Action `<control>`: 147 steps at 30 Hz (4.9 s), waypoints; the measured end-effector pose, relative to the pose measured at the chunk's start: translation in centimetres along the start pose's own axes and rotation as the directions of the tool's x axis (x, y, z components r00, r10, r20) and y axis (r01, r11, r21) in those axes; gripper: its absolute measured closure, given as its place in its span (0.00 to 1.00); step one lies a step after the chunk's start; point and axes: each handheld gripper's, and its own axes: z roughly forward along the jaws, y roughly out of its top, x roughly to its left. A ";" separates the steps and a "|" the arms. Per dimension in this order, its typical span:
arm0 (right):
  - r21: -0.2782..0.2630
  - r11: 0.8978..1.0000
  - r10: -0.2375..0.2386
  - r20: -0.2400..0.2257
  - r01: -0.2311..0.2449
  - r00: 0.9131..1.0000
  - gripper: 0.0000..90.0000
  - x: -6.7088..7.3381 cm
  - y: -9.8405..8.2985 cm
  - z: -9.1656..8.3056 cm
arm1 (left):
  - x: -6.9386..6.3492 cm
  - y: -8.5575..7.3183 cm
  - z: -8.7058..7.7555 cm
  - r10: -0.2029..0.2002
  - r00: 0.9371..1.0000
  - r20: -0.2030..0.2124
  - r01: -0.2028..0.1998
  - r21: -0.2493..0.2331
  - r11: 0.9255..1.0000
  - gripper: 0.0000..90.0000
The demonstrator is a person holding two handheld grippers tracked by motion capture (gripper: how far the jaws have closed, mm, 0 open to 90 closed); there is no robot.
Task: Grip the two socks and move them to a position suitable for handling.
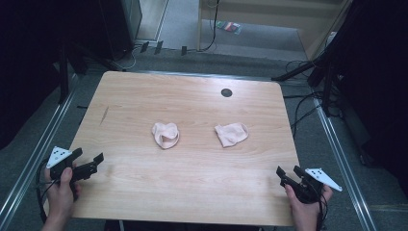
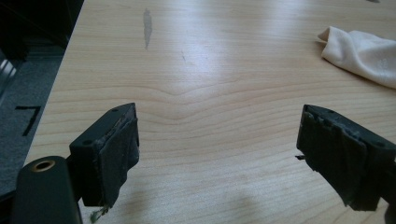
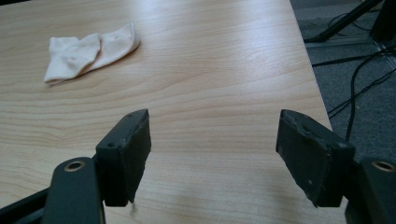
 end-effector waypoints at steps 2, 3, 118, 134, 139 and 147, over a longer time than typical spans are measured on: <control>0.004 1.000 -0.002 0.010 0.002 1.000 0.30 0.2 0.1 0.1 | 0.1 0.0 0.0 -0.011 1.000 0.001 0.011 0.002 1.000 0.15; 0.006 1.000 -0.012 0.017 0.012 1.000 0.30 0.3 0.1 0.2 | 0.1 0.0 0.1 -0.012 1.000 0.004 0.012 0.006 1.000 0.15; 0.065 0.992 -0.097 -0.188 0.111 0.977 0.95 16.6 7.9 6.3 | -7.1 2.6 0.1 0.097 0.989 0.111 -0.095 -0.024 0.995 0.15; 0.081 0.987 -0.109 -0.291 0.138 0.951 0.95 20.6 5.1 4.0 | -13.0 2.7 1.4 0.163 0.961 0.223 -0.161 -0.024 0.987 0.15; 0.092 0.985 -0.110 -0.316 0.145 0.942 0.95 21.4 4.1 3.7 | -14.2 2.8 1.5 0.170 0.954 0.247 -0.167 -0.032 0.985 0.15; 0.122 0.980 -0.105 -0.353 0.157 0.930 0.95 22.9 2.5 3.3 | -16.0 2.8 1.7 0.180 0.942 0.283 -0.176 -0.039 0.984 0.15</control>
